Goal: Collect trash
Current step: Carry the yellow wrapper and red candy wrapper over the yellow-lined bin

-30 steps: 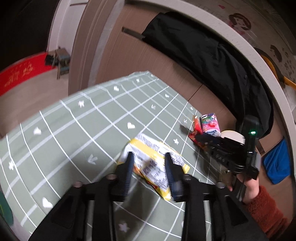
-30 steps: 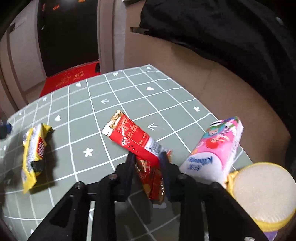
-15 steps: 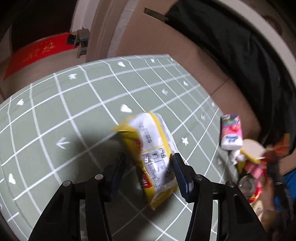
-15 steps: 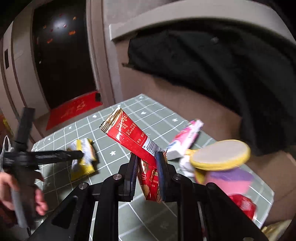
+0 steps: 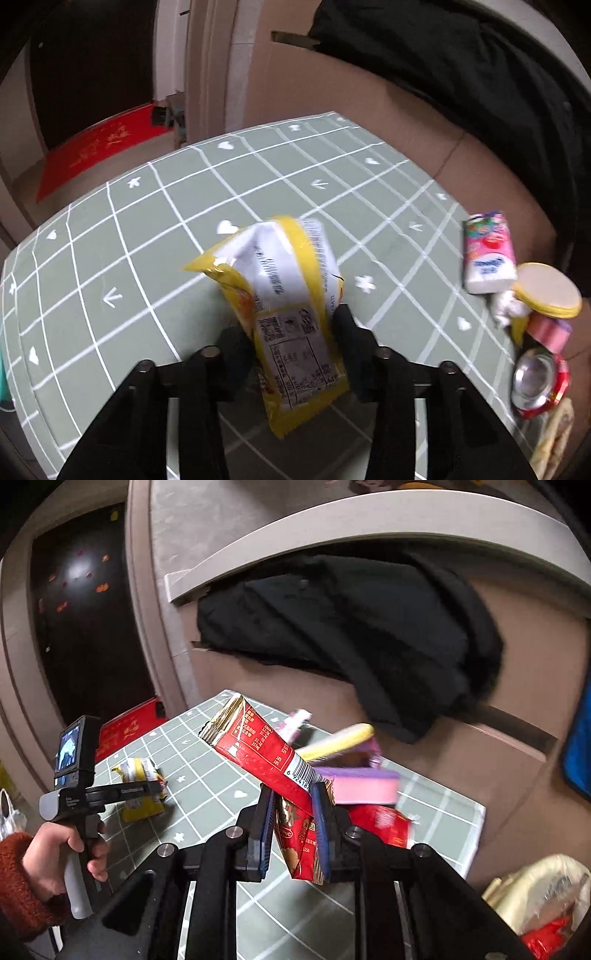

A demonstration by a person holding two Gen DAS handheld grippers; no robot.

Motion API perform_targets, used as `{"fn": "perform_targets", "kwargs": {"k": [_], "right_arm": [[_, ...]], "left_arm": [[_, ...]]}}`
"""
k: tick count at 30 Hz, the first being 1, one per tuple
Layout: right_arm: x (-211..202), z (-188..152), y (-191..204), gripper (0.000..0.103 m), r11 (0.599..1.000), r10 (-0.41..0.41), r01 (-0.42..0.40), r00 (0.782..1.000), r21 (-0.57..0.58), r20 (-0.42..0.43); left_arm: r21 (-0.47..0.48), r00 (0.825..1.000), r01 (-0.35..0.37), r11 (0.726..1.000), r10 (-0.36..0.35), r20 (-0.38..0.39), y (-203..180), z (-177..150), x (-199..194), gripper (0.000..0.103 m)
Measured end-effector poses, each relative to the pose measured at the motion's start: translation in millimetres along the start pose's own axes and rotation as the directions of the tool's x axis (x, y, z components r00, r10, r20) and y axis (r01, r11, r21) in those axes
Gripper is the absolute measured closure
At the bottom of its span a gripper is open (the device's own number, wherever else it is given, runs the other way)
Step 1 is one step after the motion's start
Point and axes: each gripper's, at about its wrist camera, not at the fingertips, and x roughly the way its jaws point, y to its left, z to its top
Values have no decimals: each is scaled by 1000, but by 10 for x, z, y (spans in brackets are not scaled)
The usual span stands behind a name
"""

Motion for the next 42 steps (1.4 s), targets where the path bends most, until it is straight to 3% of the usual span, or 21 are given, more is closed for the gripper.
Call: {"fn": "perform_targets", "kwargs": {"k": [4, 8, 12, 18, 25, 28, 36, 42], "right_arm": [[-247, -14, -128, 85, 1000, -23, 23, 999, 15, 30], [-516, -27, -194, 85, 999, -51, 50, 996, 18, 67], [-827, -36, -288, 85, 996, -85, 84, 991, 19, 104], [-1364, -30, -544, 85, 986, -163, 158, 973, 43, 165], [-1916, -77, -905, 85, 964, -265, 249, 940, 97, 214], [-2146, -101, -1068, 85, 952, -301, 279, 926, 123, 228], [-2606, -223, -1428, 85, 917, -393, 359, 888, 175, 239], [-2728, -385, -1713, 85, 898, -423, 378, 882, 227, 207]], "left_arm": [[82, 996, 40, 996, -46, 77, -245, -73, -308, 73], [168, 979, 115, 979, -141, 149, -574, -125, -741, 74], [273, 945, 196, 942, -256, 205, -925, -250, -1246, 74], [452, 870, 282, 846, -424, 250, -1606, -499, -1977, 74], [587, 798, 360, 725, -565, 208, -2282, -801, -2487, 74], [627, 777, 384, 678, -604, 177, -2556, -965, -2594, 74], [688, 744, 432, 583, -662, 94, -3136, -1300, -2714, 74], [699, 728, 489, 522, -686, 3, -3418, -1572, -2605, 74]]}}
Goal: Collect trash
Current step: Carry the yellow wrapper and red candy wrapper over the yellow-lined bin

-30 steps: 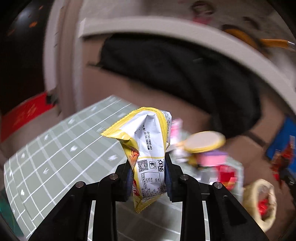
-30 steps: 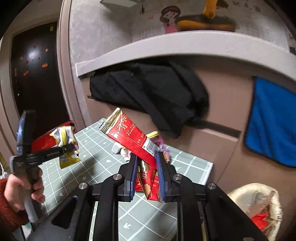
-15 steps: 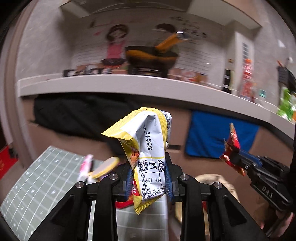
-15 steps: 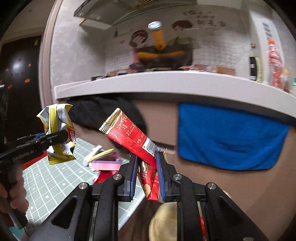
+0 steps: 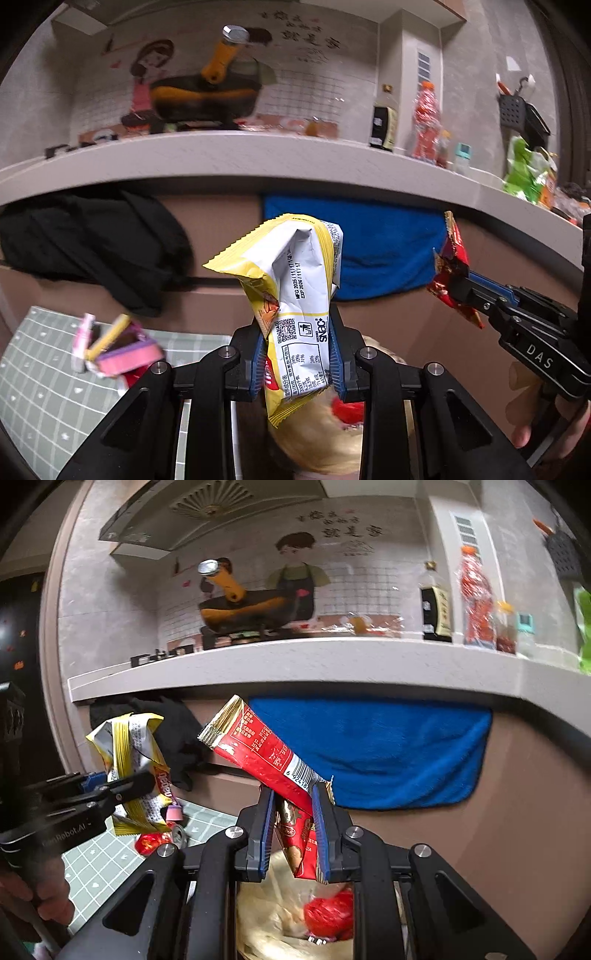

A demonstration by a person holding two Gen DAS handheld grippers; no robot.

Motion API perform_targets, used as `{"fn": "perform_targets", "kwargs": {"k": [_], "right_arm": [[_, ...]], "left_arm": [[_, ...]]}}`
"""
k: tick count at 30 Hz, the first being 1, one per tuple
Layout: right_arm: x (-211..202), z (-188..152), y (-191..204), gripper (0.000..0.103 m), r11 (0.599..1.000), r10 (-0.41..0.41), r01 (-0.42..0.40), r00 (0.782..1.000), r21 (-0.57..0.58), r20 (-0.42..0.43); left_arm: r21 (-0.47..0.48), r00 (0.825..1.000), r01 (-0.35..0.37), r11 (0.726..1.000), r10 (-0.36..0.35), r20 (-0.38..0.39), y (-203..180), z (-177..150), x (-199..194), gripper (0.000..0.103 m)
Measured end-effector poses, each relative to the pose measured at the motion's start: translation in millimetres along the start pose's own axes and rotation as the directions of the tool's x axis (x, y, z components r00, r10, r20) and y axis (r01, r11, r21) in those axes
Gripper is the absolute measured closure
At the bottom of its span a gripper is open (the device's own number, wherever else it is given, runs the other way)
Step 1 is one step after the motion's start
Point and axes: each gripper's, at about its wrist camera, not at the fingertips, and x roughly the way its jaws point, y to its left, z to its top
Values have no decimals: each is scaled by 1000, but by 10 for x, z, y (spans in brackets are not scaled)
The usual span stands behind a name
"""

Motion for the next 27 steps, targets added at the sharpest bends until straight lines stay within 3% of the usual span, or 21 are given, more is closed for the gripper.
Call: {"fn": "perform_targets", "kwargs": {"k": [6, 11, 27], "right_arm": [[70, -141, -192, 85, 999, -18, 19, 999, 26, -28], [203, -265, -284, 85, 999, -15, 18, 998, 49, -59], [605, -597, -422, 85, 993, 24, -7, 989, 117, -147]], "left_arm": [[12, 997, 47, 999, -46, -61, -190, -130, 292, 74], [19, 995, 46, 999, -44, -91, -268, -223, 449, 73], [8, 984, 48, 999, -46, -172, -179, -433, 759, 73]]}}
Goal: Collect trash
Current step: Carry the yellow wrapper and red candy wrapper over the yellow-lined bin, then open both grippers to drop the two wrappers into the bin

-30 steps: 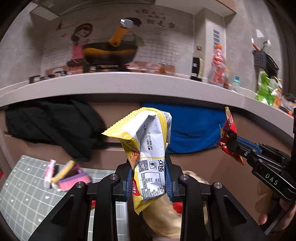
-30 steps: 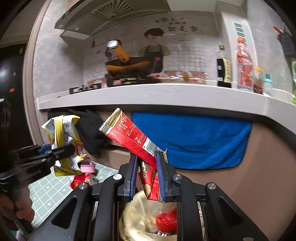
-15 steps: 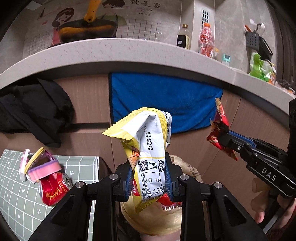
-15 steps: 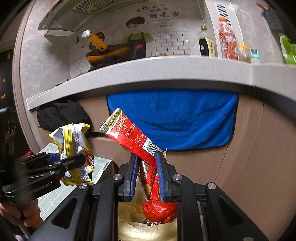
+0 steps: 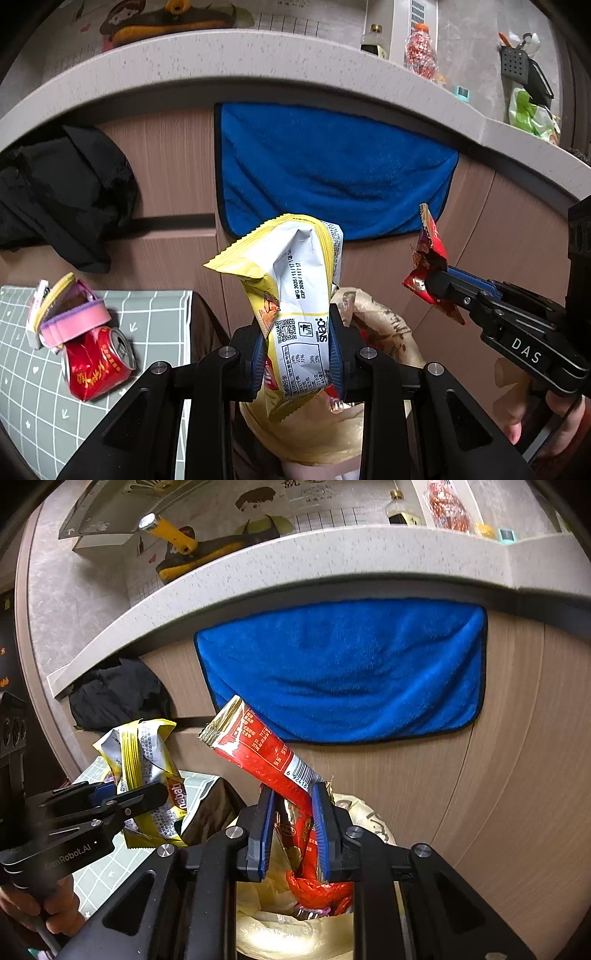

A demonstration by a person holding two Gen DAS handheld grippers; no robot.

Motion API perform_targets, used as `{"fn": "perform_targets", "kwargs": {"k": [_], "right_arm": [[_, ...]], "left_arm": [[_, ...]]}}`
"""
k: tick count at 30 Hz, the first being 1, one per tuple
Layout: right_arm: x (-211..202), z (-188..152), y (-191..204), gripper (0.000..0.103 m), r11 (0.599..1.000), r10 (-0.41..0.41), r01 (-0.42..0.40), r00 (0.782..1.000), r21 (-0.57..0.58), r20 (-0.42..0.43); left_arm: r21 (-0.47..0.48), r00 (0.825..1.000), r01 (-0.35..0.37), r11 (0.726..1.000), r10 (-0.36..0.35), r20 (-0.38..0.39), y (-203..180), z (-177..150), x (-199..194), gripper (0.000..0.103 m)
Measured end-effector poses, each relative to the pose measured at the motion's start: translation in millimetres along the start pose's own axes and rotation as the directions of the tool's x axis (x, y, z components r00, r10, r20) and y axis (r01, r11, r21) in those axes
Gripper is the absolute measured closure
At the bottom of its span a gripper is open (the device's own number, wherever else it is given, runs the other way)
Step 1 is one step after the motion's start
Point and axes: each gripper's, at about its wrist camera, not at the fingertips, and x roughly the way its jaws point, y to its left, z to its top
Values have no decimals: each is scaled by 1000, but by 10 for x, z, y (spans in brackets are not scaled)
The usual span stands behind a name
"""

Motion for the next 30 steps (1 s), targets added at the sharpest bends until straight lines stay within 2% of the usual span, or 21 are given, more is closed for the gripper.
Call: {"fn": "perform_targets", "kwargs": {"k": [15, 22, 24, 25, 30], "right_arm": [[390, -203, -117, 85, 998, 18, -13, 996, 54, -83], [481, -270, -207, 80, 994, 36, -27, 995, 103, -89], [493, -288, -232, 69, 993, 37, -25, 994, 119, -99], [499, -298, -239, 68, 992, 31, -18, 994, 126, -103], [474, -313, -225, 68, 991, 14, -1, 996, 134, -93]], "left_arm": [[-40, 992, 55, 998, -59, -110, 113, -145, 436, 73], [-78, 979, 127, 989, -137, -149, 147, -174, 589, 59], [-87, 975, 141, 986, -154, -160, 161, -180, 613, 56], [-87, 974, 139, 986, -152, -165, 169, -186, 619, 55], [-116, 975, 139, 984, -156, -158, 230, -166, 593, 53]]}}
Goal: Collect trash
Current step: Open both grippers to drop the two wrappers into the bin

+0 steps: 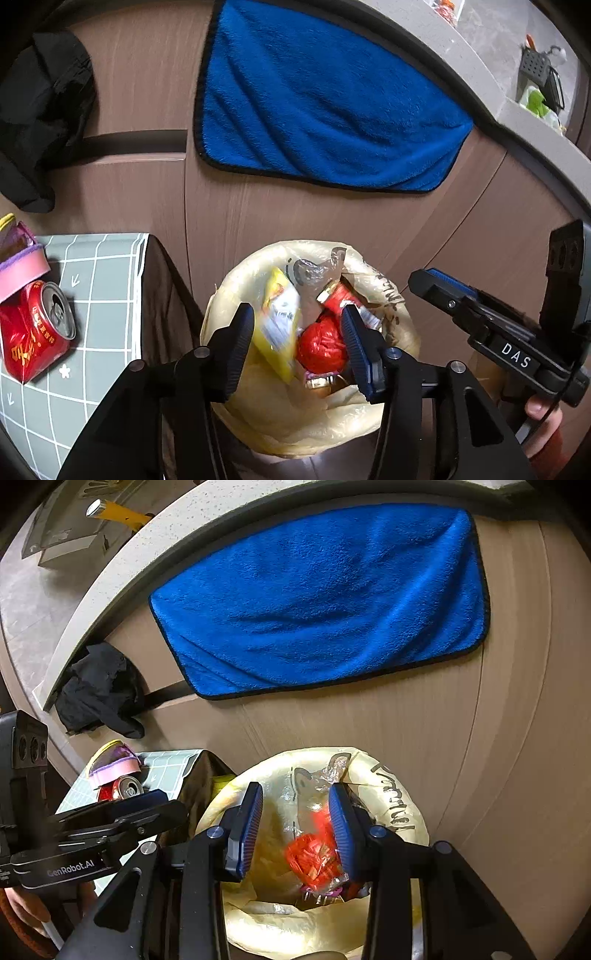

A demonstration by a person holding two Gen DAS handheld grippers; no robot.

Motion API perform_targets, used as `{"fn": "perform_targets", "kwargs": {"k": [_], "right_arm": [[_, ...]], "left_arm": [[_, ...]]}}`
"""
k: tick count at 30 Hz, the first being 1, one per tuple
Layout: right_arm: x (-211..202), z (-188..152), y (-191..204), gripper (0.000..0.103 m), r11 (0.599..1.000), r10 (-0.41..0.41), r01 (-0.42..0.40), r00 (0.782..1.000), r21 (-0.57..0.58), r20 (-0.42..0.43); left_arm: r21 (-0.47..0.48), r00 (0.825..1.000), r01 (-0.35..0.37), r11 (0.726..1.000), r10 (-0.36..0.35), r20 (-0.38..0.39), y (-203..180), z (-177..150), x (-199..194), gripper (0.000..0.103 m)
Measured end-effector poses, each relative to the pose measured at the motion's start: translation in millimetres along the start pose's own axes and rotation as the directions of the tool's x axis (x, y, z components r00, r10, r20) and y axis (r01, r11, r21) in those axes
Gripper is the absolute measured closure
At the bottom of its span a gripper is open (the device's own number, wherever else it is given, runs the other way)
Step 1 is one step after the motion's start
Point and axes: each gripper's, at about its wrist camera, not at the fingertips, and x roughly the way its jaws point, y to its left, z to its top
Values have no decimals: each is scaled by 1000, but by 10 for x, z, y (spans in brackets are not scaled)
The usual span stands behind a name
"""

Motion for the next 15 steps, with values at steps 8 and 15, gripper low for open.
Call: {"fn": "perform_targets", "kwargs": {"k": [8, 15], "right_arm": [[-143, 21, 105, 68, 1000, -11, 11, 1000, -2, 26], [-245, 53, 371, 68, 999, 23, -22, 998, -30, 54]], "left_arm": [[-65, 990, -76, 995, 83, 111, 268, 52, -425, 53], [-142, 963, -172, 975, 197, 184, 750, -45, -863, 53]]}}
